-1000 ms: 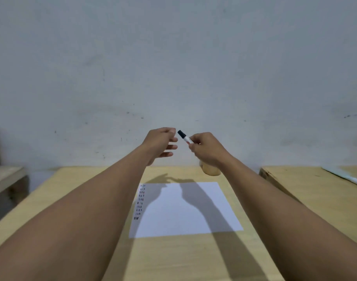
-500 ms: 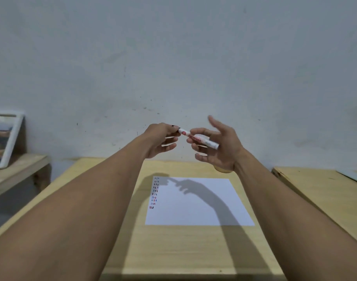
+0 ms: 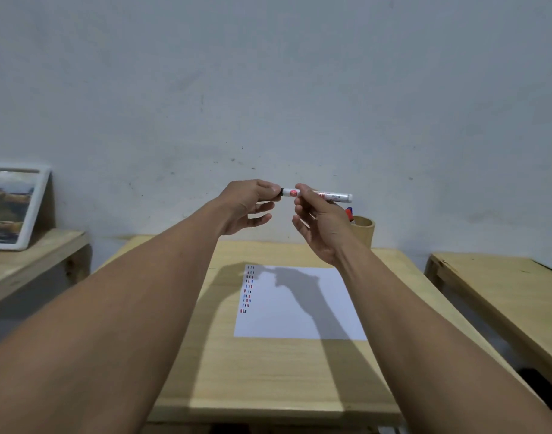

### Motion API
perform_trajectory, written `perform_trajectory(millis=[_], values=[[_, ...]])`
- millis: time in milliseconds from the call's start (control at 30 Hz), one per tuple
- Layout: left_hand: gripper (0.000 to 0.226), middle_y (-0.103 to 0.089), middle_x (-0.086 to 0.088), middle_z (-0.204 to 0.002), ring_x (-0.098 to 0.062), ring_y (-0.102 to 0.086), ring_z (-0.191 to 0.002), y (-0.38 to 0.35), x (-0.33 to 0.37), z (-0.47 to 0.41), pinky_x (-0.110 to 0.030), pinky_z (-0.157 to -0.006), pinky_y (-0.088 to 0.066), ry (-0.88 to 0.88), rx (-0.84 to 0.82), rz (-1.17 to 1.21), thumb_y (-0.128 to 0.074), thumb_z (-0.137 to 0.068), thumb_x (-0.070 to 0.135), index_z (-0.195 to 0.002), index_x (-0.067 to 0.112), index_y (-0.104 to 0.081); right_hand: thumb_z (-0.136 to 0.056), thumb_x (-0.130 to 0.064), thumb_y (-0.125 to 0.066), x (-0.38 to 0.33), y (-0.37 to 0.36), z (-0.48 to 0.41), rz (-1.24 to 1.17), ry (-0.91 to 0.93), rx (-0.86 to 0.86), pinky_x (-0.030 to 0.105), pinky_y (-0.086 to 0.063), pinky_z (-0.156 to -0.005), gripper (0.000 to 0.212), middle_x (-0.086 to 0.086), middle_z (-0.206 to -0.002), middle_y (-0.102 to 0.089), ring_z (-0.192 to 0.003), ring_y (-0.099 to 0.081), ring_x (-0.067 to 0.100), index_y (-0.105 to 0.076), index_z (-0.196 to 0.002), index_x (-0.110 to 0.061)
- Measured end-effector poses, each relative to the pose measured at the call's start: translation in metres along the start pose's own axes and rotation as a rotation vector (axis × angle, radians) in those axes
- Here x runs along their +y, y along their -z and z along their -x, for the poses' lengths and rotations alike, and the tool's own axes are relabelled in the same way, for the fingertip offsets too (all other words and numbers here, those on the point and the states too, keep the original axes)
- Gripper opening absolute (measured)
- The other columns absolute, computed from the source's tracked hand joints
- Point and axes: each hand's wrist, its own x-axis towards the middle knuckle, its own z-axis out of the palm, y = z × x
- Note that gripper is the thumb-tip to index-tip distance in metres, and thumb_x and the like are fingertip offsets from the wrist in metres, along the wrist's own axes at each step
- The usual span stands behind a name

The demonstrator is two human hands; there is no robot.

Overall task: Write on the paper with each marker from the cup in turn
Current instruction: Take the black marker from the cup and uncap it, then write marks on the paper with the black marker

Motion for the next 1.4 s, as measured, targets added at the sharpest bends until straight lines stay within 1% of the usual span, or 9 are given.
perform_trajectory(millis=[100, 233, 500, 733, 800, 900, 1033, 1233, 1400], values=[[0.011, -0.073, 0.001, -0.091, -0.013, -0.062, -0.083, 0.004, -0.003, 0.000, -0.027, -0.070, -0.057, -0.011, 0.003, -0.034, -0.072, -0.091, 0.020, -0.099, 0.014, -0.077, -0.093, -0.018, -0.074, -0.001, -0.002, -0.004, 0.122, 0.057, 0.017, 0.021, -0.058, -0.065, 0.016, 0.004, -0.078, -0.070, -0.065, -0.066, 0.009, -0.074, -0.103, -0.005], [0.016, -0.071, -0.002, -0.080, -0.012, -0.062, -0.074, 0.006, -0.007, 0.000, -0.028, -0.070, -0.060, -0.036, 0.046, -0.005, -0.073, -0.091, 0.023, -0.092, 0.007, -0.075, -0.094, -0.008, -0.070, -0.003, -0.004, -0.006, 0.100, 0.094, 0.003, 0.020, -0.058, -0.063, 0.023, 0.010, -0.076, -0.069, -0.062, -0.065, 0.013, -0.070, -0.112, 0.006], [0.014, -0.070, -0.005, -0.087, -0.015, -0.065, -0.077, 0.026, -0.022, 0.000, -0.032, -0.070, -0.063, -0.024, 0.123, -0.115, -0.074, -0.090, 0.018, -0.094, 0.005, -0.076, -0.093, -0.011, -0.070, 0.011, 0.000, -0.005, 0.124, 0.072, 0.025, 0.022, -0.058, -0.063, 0.011, 0.006, -0.076, -0.071, -0.065, -0.066, 0.012, -0.073, -0.102, -0.006], [0.016, -0.077, -0.004, -0.084, -0.015, -0.068, -0.070, 0.057, -0.075, -0.006, -0.033, -0.072, -0.062, -0.061, 0.306, -0.570, -0.086, -0.075, 0.019, -0.086, 0.012, -0.077, -0.094, -0.010, -0.067, 0.032, 0.001, -0.006, 0.211, 0.017, 0.048, 0.024, -0.059, -0.063, 0.008, 0.003, -0.077, -0.069, -0.066, -0.064, 0.011, -0.071, -0.100, -0.008], [0.017, -0.076, -0.003, -0.084, -0.017, -0.068, -0.079, 0.065, -0.090, -0.004, -0.031, -0.075, -0.058, -0.079, 0.356, -0.726, -0.087, -0.074, 0.019, -0.087, 0.015, -0.078, -0.093, -0.011, -0.068, 0.040, 0.001, -0.006, 0.237, 0.004, 0.060, 0.024, -0.058, -0.062, 0.004, 0.001, -0.074, -0.067, -0.063, -0.061, 0.010, -0.071, -0.095, -0.009], [0.019, -0.075, 0.001, -0.089, -0.015, -0.067, -0.090, 0.072, -0.112, 0.000, -0.025, -0.075, -0.050, -0.075, 0.404, -0.847, -0.082, -0.078, 0.014, -0.096, 0.016, -0.079, -0.091, -0.012, -0.070, 0.053, 0.002, -0.005, 0.322, 0.012, 0.082, 0.024, -0.056, -0.060, 0.004, -0.002, -0.070, -0.061, -0.059, -0.054, 0.007, -0.070, -0.087, -0.012], [0.022, -0.073, 0.005, -0.087, -0.014, -0.067, -0.089, 0.072, -0.140, 0.007, -0.022, -0.071, -0.046, -0.065, 0.410, -0.872, -0.071, -0.083, 0.006, -0.101, 0.016, -0.078, -0.089, -0.014, -0.070, 0.069, 0.002, -0.003, 0.420, -0.002, 0.089, 0.025, -0.053, -0.058, 0.007, -0.002, -0.072, -0.060, -0.059, -0.053, 0.009, -0.070, -0.082, -0.016], [0.026, -0.071, -0.005, -0.116, -0.026, -0.063, -0.110, 0.068, -0.156, 0.012, -0.032, -0.089, -0.051, -0.055, 0.426, -0.975, -0.069, -0.088, 0.016, -0.112, 0.021, -0.076, -0.088, -0.018, -0.072, 0.081, -0.003, -0.002, 0.478, -0.021, 0.072, 0.026, -0.053, -0.058, 0.003, -0.002, -0.072, -0.061, -0.057, -0.055, 0.009, -0.072, -0.085, -0.016], [0.062, -0.067, -0.005, -0.122, -0.029, -0.059, -0.118, 0.065, -0.155, 0.022, -0.036, -0.092, -0.049, -0.055, 0.414, -1.016, -0.072, -0.087, 0.024, -0.145, 0.025, -0.050, -0.090, -0.021, -0.072, 0.083, -0.004, 0.002, 0.505, -0.022, 0.049, 0.026, -0.053, -0.058, 0.008, 0.000, -0.075, -0.068, -0.059, -0.059, 0.010, -0.073, -0.092, -0.014]])
